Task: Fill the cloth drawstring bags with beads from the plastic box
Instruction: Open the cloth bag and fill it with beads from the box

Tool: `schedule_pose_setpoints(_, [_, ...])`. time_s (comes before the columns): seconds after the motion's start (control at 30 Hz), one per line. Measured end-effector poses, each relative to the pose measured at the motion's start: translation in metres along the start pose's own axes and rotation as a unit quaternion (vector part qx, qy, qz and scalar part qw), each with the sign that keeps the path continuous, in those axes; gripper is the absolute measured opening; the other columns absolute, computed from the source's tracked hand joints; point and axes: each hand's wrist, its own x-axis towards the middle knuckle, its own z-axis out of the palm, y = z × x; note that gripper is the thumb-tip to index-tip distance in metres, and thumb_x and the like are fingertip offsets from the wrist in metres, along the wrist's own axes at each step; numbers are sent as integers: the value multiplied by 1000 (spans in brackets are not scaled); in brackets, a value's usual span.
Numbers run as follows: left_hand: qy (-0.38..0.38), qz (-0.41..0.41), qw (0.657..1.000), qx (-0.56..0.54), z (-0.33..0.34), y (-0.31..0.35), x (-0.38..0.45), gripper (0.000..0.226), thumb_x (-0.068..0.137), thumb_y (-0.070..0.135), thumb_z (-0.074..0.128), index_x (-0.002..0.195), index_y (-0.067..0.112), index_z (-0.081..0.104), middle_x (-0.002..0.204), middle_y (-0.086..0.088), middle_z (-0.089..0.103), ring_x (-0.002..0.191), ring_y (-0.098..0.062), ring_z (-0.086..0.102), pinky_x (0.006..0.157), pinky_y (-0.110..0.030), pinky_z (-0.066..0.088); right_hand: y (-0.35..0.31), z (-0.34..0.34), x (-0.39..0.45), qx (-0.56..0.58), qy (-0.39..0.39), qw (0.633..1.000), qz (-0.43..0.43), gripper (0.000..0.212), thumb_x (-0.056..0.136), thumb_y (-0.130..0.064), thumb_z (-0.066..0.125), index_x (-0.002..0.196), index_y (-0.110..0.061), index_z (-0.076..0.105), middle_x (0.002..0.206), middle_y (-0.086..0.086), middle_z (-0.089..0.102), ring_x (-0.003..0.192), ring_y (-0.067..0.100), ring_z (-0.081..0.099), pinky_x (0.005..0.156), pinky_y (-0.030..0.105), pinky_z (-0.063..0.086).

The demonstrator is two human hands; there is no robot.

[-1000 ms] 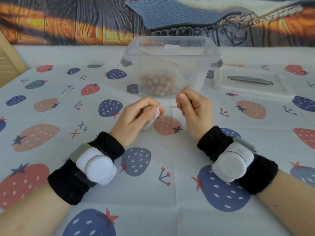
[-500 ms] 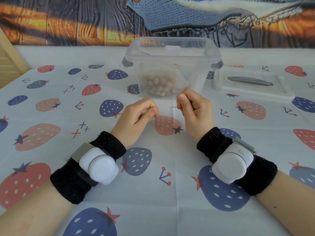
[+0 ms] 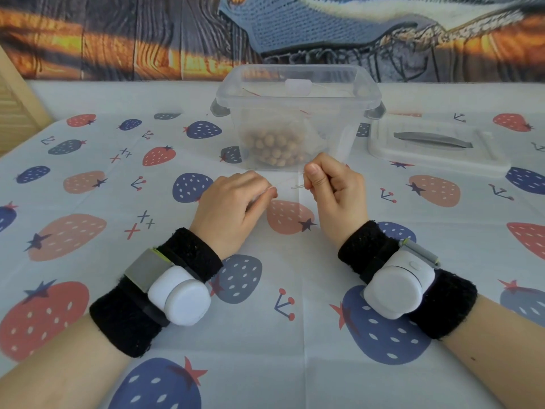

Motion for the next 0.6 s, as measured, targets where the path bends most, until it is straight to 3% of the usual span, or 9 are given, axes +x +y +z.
schedule_pose_setpoints(0.13, [-10, 2, 998, -58, 4, -3, 0, 38, 96, 32, 37, 84, 13, 68, 113, 3, 66, 96, -19, 60, 80, -36, 45, 1, 1, 0, -5, -3, 1000, 0, 29, 93, -24, 41, 66, -16, 44, 56, -16, 40, 51, 1, 40, 55, 10, 29])
schedule_pose_setpoints(0.27, [-6, -6, 992, -124, 8, -8, 0, 34, 95, 31, 43, 80, 15, 68, 121, 8, 63, 99, -16, 61, 87, -42, 46, 2, 1, -1, 1, -4, 1000, 9, 28, 94, -22, 42, 66, -16, 45, 56, -16, 40, 52, 0, 42, 55, 9, 30])
schedule_pose_setpoints(0.37, [-27, -16, 982, -184, 8, -9, 1, 37, 95, 33, 42, 80, 11, 67, 110, 6, 64, 101, -12, 59, 86, -31, 46, 2, 2, 0, 6, -7, 1000, 23, 29, 92, -25, 41, 65, -17, 44, 54, -16, 40, 52, 0, 42, 54, 9, 30])
schedule_pose_setpoints(0.43, [-60, -16, 981, -186, 5, -7, 5, 37, 94, 36, 42, 78, 10, 63, 91, 3, 61, 85, -9, 56, 75, -30, 44, 3, 0, 2, 15, -1, 999, 31, 30, 92, -27, 41, 63, -21, 43, 52, -15, 41, 52, 1, 41, 55, 10, 29])
schedule_pose_setpoints(0.5, [-82, -40, 979, -183, 5, -1, 13, 34, 91, 39, 48, 70, 14, 55, 75, 6, 51, 67, -9, 45, 63, -29, 37, 5, -4, 7, 29, 1, 998, 54, 34, 94, -26, 43, 62, -14, 46, 53, -11, 44, 52, 2, 40, 56, 13, 31])
schedule_pose_setpoints(0.6, [-61, -76, 981, -165, 7, 15, 26, 36, 85, 50, 48, 62, 22, 46, 64, 4, 49, 60, -13, 44, 60, -35, 38, 0, -15, 19, 40, -6, 996, 74, 36, 93, -21, 43, 64, 0, 49, 58, 13, 53, 54, 14, 43, 54, 28, 37])
